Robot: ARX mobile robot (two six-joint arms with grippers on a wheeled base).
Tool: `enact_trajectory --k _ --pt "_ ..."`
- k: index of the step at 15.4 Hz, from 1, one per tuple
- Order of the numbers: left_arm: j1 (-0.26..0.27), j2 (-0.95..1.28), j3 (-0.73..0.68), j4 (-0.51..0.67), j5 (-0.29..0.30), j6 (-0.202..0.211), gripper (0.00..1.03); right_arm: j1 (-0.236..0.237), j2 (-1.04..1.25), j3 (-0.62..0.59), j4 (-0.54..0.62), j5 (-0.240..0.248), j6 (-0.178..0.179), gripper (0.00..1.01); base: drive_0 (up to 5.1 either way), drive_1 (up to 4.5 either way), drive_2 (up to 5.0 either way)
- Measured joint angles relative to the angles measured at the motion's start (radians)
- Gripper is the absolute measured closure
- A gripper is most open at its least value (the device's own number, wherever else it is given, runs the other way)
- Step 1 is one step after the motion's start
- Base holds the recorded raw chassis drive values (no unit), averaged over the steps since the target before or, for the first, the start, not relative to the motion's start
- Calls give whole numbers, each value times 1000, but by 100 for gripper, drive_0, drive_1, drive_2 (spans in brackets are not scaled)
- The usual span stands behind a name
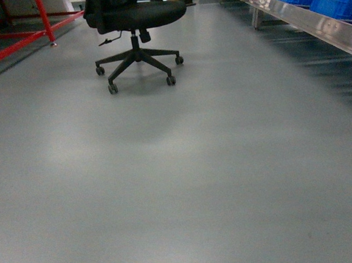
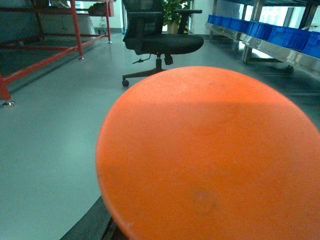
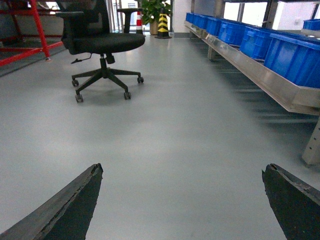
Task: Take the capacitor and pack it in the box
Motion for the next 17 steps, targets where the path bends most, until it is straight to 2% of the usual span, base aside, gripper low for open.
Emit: enact_trajectory --k 17 --pt "0 0 0 -3 0 0 59 0 0 0 1 0 0 3 -503 242 242"
